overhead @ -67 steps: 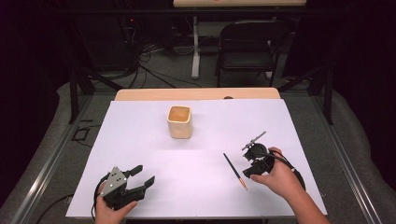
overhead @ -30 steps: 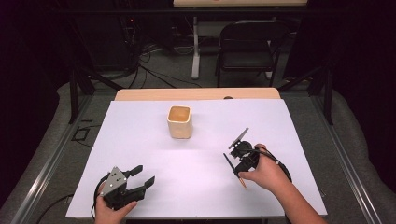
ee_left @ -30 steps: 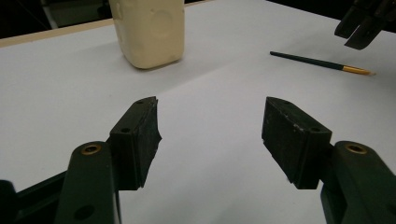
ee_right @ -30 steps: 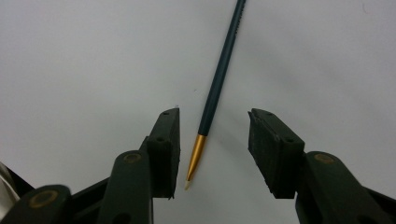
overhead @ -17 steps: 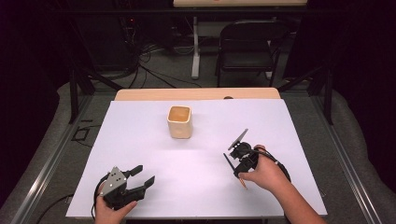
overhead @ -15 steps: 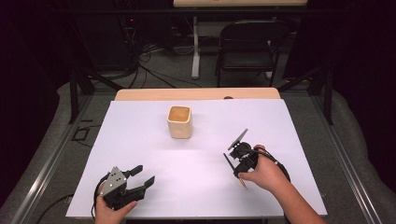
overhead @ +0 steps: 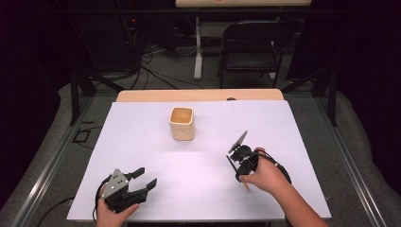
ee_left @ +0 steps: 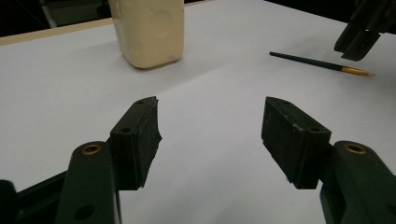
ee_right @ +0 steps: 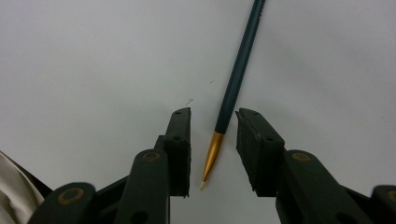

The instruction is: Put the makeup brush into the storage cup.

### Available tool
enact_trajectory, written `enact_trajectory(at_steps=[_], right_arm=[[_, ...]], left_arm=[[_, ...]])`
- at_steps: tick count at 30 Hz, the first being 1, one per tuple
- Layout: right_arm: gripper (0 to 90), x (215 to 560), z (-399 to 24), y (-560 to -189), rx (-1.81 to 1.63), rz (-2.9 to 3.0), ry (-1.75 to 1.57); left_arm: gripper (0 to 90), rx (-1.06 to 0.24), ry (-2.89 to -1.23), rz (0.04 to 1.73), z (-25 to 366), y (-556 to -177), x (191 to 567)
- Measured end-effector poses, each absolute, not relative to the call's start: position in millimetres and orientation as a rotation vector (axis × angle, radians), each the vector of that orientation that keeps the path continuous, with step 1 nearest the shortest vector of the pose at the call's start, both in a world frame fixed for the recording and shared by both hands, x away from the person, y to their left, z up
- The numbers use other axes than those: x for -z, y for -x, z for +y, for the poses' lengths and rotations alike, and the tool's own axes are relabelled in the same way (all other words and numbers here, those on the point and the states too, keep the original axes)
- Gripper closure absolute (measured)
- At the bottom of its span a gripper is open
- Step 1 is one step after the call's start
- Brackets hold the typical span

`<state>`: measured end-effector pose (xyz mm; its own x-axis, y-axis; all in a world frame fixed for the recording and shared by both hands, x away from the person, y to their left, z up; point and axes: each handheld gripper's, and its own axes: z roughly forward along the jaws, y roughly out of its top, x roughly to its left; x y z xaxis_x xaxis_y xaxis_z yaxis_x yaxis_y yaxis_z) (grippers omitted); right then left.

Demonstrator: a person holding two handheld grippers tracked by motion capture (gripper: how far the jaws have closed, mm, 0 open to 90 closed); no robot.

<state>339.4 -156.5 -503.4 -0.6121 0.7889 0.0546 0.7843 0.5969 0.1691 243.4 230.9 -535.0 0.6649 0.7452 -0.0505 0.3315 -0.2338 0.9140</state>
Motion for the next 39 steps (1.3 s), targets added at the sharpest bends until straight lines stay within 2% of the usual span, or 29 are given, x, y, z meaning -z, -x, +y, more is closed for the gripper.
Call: enact_trajectory(at_steps=[16,37,39], right_arm=[[75.6,508.6,-155.6,-340.7,-0.184,2.829,-1.358],[77.3,514.4,-157.2,-344.3,-0.071,2.851,-1.392],[77.5,518.6,-157.6,-343.0,-0.144,2.829,-1.406]], left_arm=[[37.0,-0.493,-1.828,0.856,230.8,-243.4,535.1],[37.0,-0.495,-1.827,0.855,231.4,-243.4,534.9],[37.0,-0.496,-1.827,0.854,231.5,-243.5,534.9]])
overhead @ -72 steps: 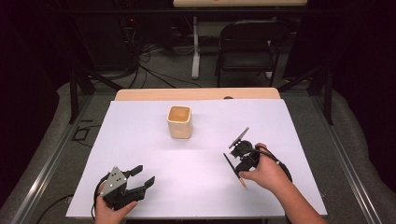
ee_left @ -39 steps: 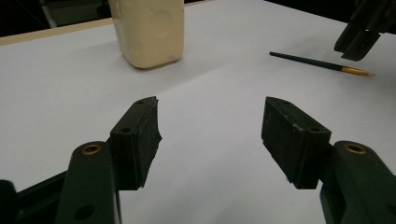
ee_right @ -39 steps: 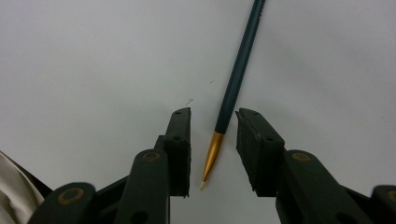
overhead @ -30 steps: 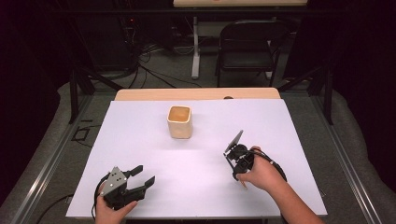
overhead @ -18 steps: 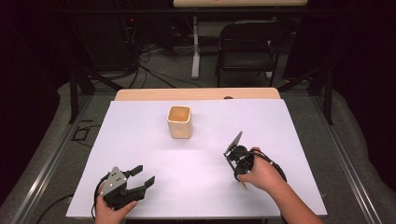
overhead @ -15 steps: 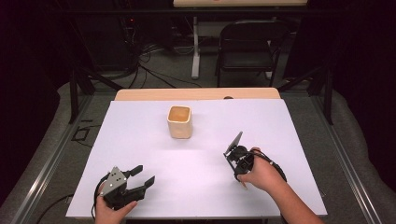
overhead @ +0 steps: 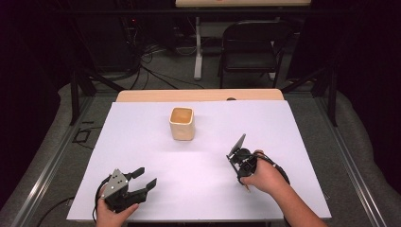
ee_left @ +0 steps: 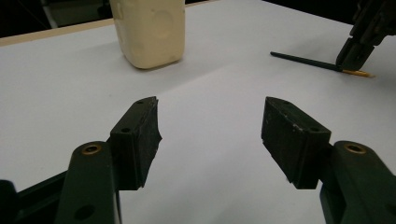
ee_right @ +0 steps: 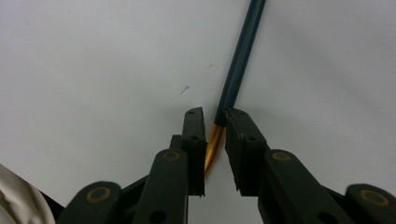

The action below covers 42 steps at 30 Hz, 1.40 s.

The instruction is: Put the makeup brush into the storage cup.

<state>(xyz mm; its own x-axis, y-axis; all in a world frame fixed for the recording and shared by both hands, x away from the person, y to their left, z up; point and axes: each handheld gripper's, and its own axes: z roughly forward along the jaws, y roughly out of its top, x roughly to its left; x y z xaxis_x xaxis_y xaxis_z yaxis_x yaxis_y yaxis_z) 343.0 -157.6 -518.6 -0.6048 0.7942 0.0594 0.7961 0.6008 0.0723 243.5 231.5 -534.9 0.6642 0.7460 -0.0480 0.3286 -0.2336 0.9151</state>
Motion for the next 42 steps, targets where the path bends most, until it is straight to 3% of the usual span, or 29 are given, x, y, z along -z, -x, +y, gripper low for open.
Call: enact_trajectory(at_steps=[29,42], right_arm=[[83.9,525.6,-155.5,-344.5,0.078,-2.808,1.367],[84.1,512.0,-152.4,-341.5,0.085,-2.872,1.289]], left_arm=[[37.1,-0.497,-1.825,0.857,231.6,-243.2,534.8],[37.1,-0.497,-1.825,0.860,230.9,-243.1,535.2]])
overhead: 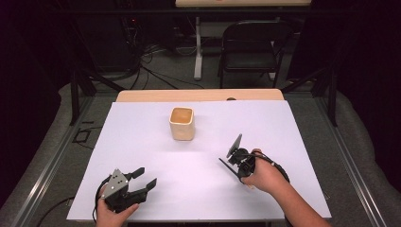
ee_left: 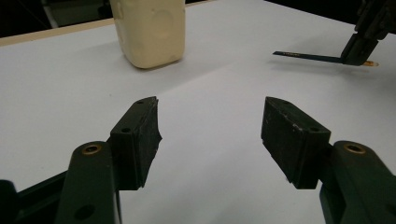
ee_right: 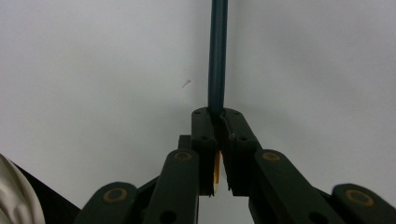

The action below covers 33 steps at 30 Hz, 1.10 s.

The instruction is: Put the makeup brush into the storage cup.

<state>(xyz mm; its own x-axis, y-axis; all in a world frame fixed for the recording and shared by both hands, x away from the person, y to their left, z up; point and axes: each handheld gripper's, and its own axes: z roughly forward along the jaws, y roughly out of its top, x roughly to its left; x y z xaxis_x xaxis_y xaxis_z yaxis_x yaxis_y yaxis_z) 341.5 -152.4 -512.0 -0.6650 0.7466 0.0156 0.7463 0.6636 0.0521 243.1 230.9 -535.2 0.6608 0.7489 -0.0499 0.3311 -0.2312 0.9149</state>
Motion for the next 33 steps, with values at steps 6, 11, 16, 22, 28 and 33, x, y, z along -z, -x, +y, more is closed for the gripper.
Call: enact_trajectory(at_steps=[6,11,16,22,28,33], right_arm=[[84.1,506.9,-151.4,-340.6,-0.078,2.893,-1.167],[84.1,504.9,-149.9,-339.8,-0.089,2.916,-1.079],[84.1,502.9,-146.6,-337.8,-0.082,2.938,-0.971],[84.1,500.8,-140.8,-335.3,-0.030,2.954,-0.831],[84.1,498.0,-136.7,-333.4,-0.007,2.962,-0.767],[84.1,495.5,-132.6,-332.3,-0.016,2.965,-0.752]], left_arm=[[37.2,-0.496,-1.824,0.860,230.7,-243.3,535.4],[37.2,-0.493,-1.829,0.853,230.7,-243.6,535.7],[37.2,-0.492,-1.831,0.853,230.2,-243.9,536.0],[37.5,-0.490,-1.839,0.849,229.7,-243.8,536.2],[37.6,-0.519,-1.853,0.846,227.8,-242.8,536.5],[37.5,-0.553,-1.882,0.831,224.1,-242.0,537.2]])
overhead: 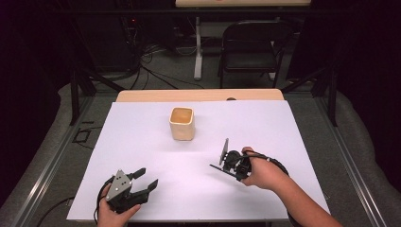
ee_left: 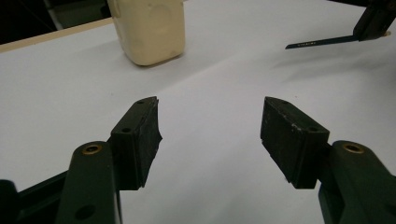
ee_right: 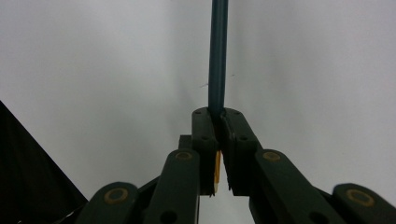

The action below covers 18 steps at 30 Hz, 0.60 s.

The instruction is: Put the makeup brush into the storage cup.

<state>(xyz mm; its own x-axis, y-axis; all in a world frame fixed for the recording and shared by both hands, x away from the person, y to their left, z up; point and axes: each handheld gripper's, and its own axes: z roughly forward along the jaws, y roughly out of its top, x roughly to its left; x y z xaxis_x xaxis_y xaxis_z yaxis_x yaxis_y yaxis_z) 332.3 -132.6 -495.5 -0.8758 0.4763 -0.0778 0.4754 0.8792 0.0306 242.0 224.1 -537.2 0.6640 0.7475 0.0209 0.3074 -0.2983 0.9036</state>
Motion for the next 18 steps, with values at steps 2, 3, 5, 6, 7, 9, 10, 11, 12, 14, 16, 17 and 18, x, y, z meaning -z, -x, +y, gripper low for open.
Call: enact_trajectory(at_steps=[2,3,5,6,7,9,10,11,12,14,16,17,18], right_arm=[[84.1,494.7,-131.7,-332.8,-0.018,2.963,-0.748],[84.1,494.7,-131.7,-332.8,-0.018,2.963,-0.748],[84.1,494.3,-130.4,-333.4,-0.024,2.967,-0.747],[84.1,494.3,-130.4,-333.4,-0.024,2.967,-0.747],[84.1,494.3,-129.7,-333.8,-0.026,2.965,-0.748],[84.1,494.3,-129.4,-333.9,-0.026,2.966,-0.747],[84.1,494.0,-128.6,-334.1,-0.024,2.969,-0.751],[84.1,494.0,-128.6,-334.1,-0.024,2.969,-0.751],[84.1,494.0,-128.4,-334.3,-0.026,2.970,-0.753],[84.1,494.1,-128.2,-334.9,-0.027,2.972,-0.751],[84.1,494.2,-128.0,-335.0,-0.027,2.971,-0.753],[84.1,494.2,-127.8,-335.0,-0.028,2.972,-0.755],[84.1,494.5,-127.8,-335.0,-0.037,2.974,-0.756]], left_arm=[[37.6,-0.571,-1.899,0.827,222.6,-241.5,537.5],[37.6,-0.571,-1.899,0.827,222.6,-241.5,537.5],[37.7,-0.584,-1.912,0.818,221.1,-241.3,537.9],[37.7,-0.591,-1.919,0.816,220.2,-240.9,538.1],[37.9,-0.599,-1.926,0.815,219.2,-240.7,538.3],[38.0,-0.619,-1.947,0.801,217.7,-240.3,538.2],[38.1,-0.622,-1.945,0.803,216.2,-239.6,538.6],[38.1,-0.630,-1.951,0.797,215.2,-239.2,538.7],[38.1,-0.643,-1.962,0.789,214.3,-239.0,538.7],[38.2,-0.660,-1.977,0.777,212.0,-238.2,539.0],[38.6,-0.678,-1.998,0.760,210.3,-237.8,539.0],[38.6,-0.685,-2.003,0.758,209.1,-237.3,539.3],[38.9,-0.693,-2.011,0.751,208.1,-237.0,539.5]])
